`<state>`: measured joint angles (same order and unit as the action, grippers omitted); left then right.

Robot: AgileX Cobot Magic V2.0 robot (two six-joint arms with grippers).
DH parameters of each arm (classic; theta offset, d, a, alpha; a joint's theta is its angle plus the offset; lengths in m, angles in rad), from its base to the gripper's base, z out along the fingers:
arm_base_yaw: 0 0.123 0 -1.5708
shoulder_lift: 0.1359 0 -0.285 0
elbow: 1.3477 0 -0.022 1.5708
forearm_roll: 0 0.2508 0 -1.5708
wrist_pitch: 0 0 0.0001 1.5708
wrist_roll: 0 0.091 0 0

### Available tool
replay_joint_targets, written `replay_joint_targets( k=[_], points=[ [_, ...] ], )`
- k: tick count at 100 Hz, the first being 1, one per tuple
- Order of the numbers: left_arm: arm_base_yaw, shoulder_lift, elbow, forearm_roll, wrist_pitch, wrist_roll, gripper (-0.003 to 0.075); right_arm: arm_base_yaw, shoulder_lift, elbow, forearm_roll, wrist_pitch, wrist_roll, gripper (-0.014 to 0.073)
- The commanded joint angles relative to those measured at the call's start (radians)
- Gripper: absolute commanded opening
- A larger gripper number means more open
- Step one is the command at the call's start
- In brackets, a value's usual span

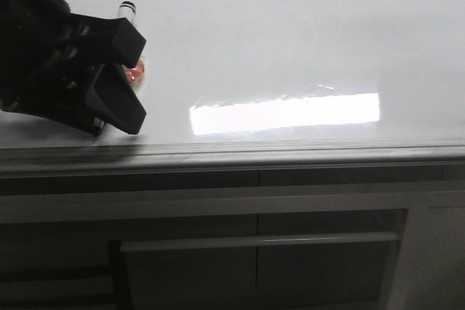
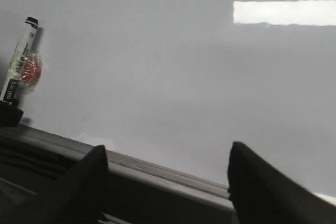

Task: Write number 0 on whiteboard

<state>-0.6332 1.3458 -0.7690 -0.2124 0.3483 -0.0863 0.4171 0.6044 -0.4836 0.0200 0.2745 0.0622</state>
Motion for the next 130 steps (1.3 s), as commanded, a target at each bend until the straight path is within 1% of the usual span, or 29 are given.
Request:
replay_joint_targets(
  k=[1,2,8,13,21,30,38,44,51,52,53,54,59,67,73,84,107,113,130],
  points=[
    [-0.003,0.006,-0.026,0.014,-0.067,-0.009,0.0148,0.001,0.005,-0.035,0.008,-0.070,-0.006,0.0425],
    [-0.003,0.006,-0.026,0.016,-0.069,-0.009,0.0148,0.001,0.005,-0.035,0.008,-0.070,-0.006,0.0425],
    [-0.003,0.008,-0.026,0.030,-0.071,-0.009,0.0042,0.001,0.005,-0.035,0.008,-0.070,-0.006,0.0425],
    [-0.003,0.008,-0.026,0.044,-0.075,-0.009,-0.0019,0.001,0.005,-0.035,0.008,-0.070,-0.006,0.0425],
    [-0.003,0.008,-0.026,0.048,-0.077,-0.009,-0.0020,0.001,0.005,-0.035,0.008,-0.067,-0.006,0.0425],
    [-0.005,0.002,-0.026,0.048,-0.073,-0.009,-0.0020,0.005,0.005,-0.051,0.008,-0.019,-0.014,0.0419],
    [-0.017,-0.024,-0.026,0.048,-0.072,-0.007,-0.0020,0.032,0.005,-0.086,0.008,0.053,-0.094,0.0406],
    [-0.036,-0.048,-0.026,0.055,-0.072,0.015,-0.0020,0.061,0.005,-0.116,0.008,0.073,-0.153,0.0401],
    [-0.073,-0.100,-0.026,0.059,-0.055,0.129,-0.0020,0.110,0.005,-0.159,0.008,0.091,-0.226,0.0401],
    [-0.078,-0.105,-0.026,0.059,-0.055,0.129,-0.0020,0.115,0.005,-0.164,0.008,0.091,-0.232,0.0401],
    [-0.086,-0.116,-0.028,0.059,-0.051,0.166,-0.0020,0.120,0.005,-0.173,0.008,0.093,-0.238,0.0401],
    [-0.091,-0.121,-0.028,0.059,-0.049,0.166,-0.0020,0.130,0.005,-0.178,0.008,0.092,-0.249,0.0401],
    [-0.131,-0.165,-0.032,0.061,-0.018,0.263,-0.0020,0.165,0.005,-0.211,0.008,0.098,-0.279,0.0401],
    [-0.180,-0.220,-0.043,0.063,0.034,0.368,-0.0020,0.228,0.018,-0.265,0.008,0.102,-0.292,0.0401],
    [-0.211,-0.260,-0.046,0.072,0.055,0.410,-0.0020,0.272,0.036,-0.300,0.008,0.115,-0.294,0.0401],
    [-0.263,-0.337,-0.046,0.135,0.096,0.481,-0.0020,0.357,0.086,-0.375,0.008,0.167,-0.355,0.0401],
    [-0.348,-0.451,-0.046,0.291,0.257,0.592,-0.0020,0.520,0.233,-0.521,0.008,0.275,-0.467,0.0401],
    [-0.367,-0.468,-0.046,0.331,0.286,0.598,-0.0020,0.568,0.280,-0.547,0.008,0.297,-0.501,0.0401],
    [-0.394,-0.490,-0.046,0.417,0.324,0.598,-0.0020,0.645,0.398,-0.606,0.010,0.325,-0.503,0.0401]
  ],
)
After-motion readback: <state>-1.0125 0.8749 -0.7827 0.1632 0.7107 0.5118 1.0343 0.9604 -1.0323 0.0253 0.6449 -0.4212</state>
